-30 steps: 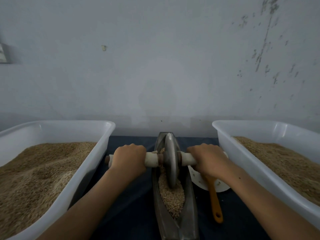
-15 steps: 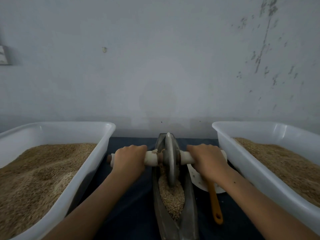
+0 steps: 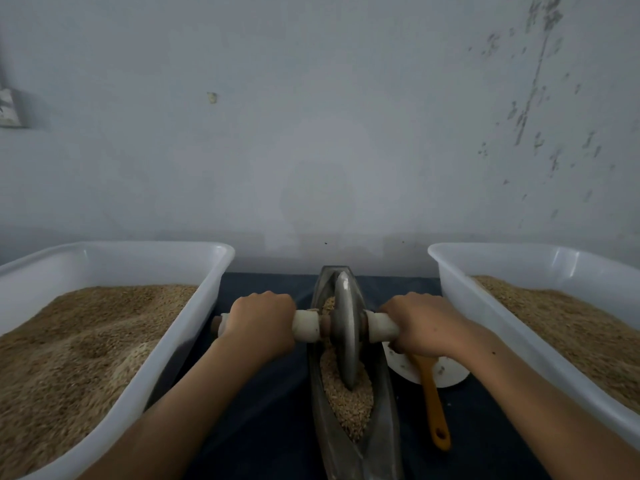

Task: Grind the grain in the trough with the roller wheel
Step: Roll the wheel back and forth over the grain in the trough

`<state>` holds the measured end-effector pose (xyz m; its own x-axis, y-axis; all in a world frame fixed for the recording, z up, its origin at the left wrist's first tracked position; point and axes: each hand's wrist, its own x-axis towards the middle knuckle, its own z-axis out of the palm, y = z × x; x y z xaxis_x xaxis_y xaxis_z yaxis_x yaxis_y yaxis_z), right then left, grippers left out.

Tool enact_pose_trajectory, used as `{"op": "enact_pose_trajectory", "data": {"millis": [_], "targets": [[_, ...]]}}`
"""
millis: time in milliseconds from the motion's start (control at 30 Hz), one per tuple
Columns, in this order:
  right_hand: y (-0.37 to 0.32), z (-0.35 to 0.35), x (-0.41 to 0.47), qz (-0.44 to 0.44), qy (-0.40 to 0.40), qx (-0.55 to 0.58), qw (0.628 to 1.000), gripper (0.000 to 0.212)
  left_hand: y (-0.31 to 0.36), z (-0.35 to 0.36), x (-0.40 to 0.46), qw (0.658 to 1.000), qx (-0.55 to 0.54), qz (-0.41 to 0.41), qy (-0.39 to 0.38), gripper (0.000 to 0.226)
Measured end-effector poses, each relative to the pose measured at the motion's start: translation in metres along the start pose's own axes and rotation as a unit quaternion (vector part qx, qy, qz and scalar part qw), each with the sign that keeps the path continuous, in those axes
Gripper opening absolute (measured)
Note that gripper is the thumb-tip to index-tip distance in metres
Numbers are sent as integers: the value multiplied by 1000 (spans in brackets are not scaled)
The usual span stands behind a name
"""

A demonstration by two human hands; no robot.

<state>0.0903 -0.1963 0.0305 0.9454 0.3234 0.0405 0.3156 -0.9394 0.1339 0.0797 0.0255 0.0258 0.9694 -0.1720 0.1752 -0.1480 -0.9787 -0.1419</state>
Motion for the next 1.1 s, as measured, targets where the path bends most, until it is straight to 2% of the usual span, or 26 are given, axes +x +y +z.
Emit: {"op": "enact_pose_trajectory", "data": {"millis": [133,200,267,467,533,633,767,867,1000,1100], "targets": [[-3,10,1,18,121,-5,992,16,4,3,-2,997,-19,-13,71,20],[-4,13,0,20,150,1,988,14,5,4,-2,996,-20,-12,89,19],[-3,12,-1,18,137,4,990,14,4,4,-2,996,-16,-8,84,21],[0,-4,-3,-15,-3,0,1000,24,-1,-2,0,1000,-6,6,-24,34],[0,-6,-4,-17,-22,-2,1000,27,-3,-3,0,999,-5,9,-37,36],[-1,-4,-4,-10,-9,-2,1000,24,-2,-1,0,1000,-2,5,-22,34],[-5,4,-2,10,95,-9,995,13,2,3,1,999,-8,-13,46,24],[-5,9,-2,18,127,5,992,21,5,4,0,996,-6,-16,89,20],[-3,6,-2,9,93,-4,996,10,3,3,0,998,2,-9,59,23],[-2,-2,-1,-5,19,-9,1000,22,-1,-1,-1,1000,-1,0,0,30]]}}
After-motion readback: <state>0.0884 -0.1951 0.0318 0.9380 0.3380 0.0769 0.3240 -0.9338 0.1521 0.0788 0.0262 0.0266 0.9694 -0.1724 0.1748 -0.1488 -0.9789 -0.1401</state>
